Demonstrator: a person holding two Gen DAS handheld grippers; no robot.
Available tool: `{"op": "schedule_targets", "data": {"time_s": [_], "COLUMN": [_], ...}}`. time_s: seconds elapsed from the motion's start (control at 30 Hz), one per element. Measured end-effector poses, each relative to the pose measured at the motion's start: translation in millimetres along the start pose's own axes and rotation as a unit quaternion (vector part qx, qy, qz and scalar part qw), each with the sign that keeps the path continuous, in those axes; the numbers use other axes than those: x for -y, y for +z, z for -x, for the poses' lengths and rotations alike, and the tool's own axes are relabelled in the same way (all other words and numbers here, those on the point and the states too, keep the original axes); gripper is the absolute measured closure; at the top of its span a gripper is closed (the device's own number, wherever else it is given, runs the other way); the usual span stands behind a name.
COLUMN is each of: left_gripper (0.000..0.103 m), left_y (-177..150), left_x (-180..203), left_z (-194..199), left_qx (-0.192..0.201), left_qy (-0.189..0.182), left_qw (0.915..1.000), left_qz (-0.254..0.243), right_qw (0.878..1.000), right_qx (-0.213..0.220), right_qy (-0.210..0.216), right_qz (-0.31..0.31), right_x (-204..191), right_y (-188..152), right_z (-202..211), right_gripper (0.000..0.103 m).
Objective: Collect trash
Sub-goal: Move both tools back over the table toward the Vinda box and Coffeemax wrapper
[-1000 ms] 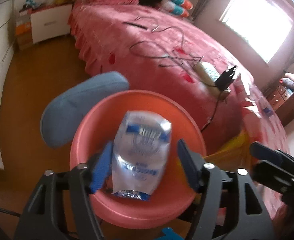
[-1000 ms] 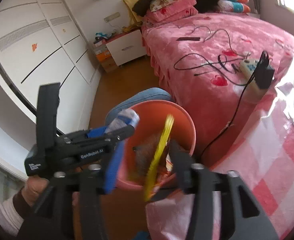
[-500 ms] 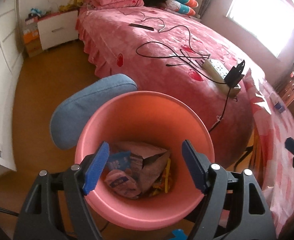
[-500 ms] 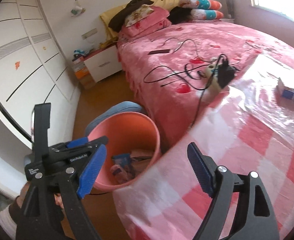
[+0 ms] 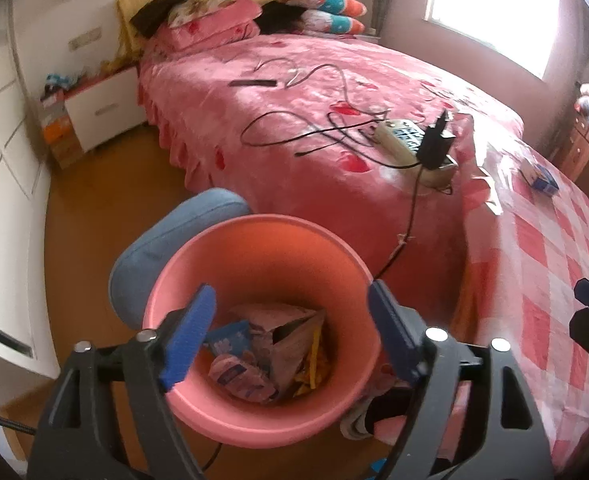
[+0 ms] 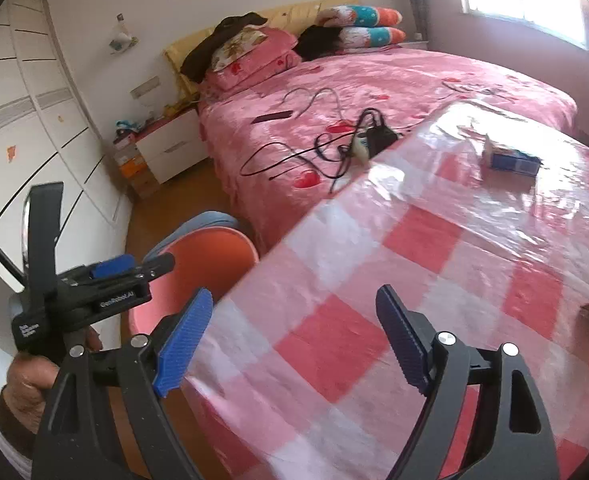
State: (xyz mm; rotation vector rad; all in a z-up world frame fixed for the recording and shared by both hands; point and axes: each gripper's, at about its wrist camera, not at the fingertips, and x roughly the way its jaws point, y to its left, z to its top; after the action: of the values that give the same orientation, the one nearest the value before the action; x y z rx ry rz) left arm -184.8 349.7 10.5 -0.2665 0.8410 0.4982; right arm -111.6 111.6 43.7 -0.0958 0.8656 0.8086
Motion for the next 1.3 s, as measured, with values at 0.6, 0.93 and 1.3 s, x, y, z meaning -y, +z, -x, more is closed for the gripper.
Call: {"op": "schedule_targets", "data": {"time_s": [0.6,0.93,1.3], "left_gripper": [0.019,0.019,0.019], "left_y": [5,5,4], "left_x": [86,116,143], "left_z": [33,43,51], "left_qx": [0.032,0.040,0.047], "left_qy": [-0.018,-0.025,-0.026], "left_qw": [0.9957,0.9924,0.9881], "left_qz": [-0.085,-0.113,-0.144], "right_qw": [0.998,0.996,0.994], "right_qx": [0.045,0.061,0.069], "right_qy": [-0.018,-0.023,-0.025], "right_qz": [-0.042,-0.062,-0.076], "right_x": [43,63,77], "right_y": [-18,-23,-29], "right_z": [53,72,84], "right_gripper": [0.014,0.014,0.014]}}
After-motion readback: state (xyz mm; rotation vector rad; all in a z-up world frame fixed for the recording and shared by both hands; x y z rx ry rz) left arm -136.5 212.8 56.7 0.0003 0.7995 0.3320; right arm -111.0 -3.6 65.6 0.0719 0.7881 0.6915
